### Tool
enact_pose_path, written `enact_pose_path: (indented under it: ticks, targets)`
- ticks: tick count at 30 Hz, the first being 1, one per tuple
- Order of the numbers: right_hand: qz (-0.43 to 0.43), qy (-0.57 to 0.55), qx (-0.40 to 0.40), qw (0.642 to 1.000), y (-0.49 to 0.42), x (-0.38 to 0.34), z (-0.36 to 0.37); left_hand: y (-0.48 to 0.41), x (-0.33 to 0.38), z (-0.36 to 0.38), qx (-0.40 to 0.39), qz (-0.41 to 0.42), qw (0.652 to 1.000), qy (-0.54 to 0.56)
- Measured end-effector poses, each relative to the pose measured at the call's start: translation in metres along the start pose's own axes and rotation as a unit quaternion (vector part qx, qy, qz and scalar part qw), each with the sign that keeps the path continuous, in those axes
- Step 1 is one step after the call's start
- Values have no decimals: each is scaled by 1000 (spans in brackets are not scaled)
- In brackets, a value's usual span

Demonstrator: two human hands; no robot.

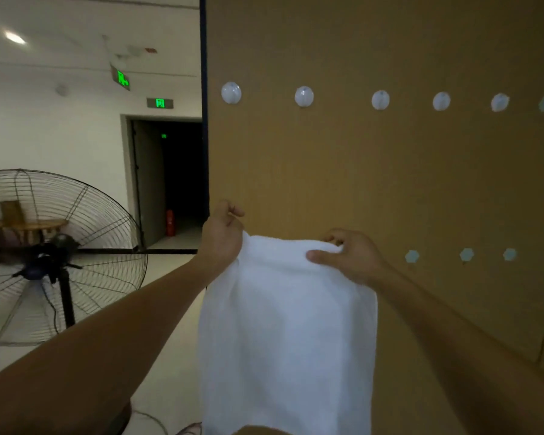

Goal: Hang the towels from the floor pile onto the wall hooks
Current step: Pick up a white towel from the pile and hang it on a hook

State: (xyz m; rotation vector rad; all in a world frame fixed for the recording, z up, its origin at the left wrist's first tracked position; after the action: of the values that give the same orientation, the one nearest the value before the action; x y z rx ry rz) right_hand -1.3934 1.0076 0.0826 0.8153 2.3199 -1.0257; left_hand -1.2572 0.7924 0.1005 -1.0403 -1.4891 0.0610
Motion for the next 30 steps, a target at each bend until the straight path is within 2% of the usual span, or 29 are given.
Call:
enact_pose_path:
  ticks: [3,5,8,12,15,17,22,30]
  targets:
    - [-51,-14,43,998,-32,-24,10,-23,-4,-12,-112,36,991,-69]
    - [-93,39,75,992,-54,-41,18,-41,-3,-20,-193,75,967,-145]
    - [-118,63,91,987,-88,-62,34,-79,-2,-35,-227,86,960,-138]
    - [-136,26,102,985,-140,-92,52,-143,-4,-58,-181,84,978,-62]
    - [-152,-19,61,986,-175,-114,56,-188,0,-66,-117,123,983,-69]
    - [-150,-48,62,986,-198,-126,51,-215,5,-68,-77,147,984,-72]
    - [-152,-132,199,959,-271,-159,34,-290,26,-73,23,193,977,-83]
    - [-143,-39,311,939,-392,-195,19,-391,55,-70,142,194,951,-193]
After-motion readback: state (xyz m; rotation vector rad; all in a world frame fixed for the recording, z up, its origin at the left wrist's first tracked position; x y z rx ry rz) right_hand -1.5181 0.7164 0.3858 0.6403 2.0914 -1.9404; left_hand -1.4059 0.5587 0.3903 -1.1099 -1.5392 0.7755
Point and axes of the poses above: each hand's wrist, its own y-axis away from the middle knuckle, its own z-axis out of the palm, x = y × z, the point moved 3 cm from there along -y, towards the middle knuckle, and after that the axes turned 3 degrees about -z, right-handed, at the moved point
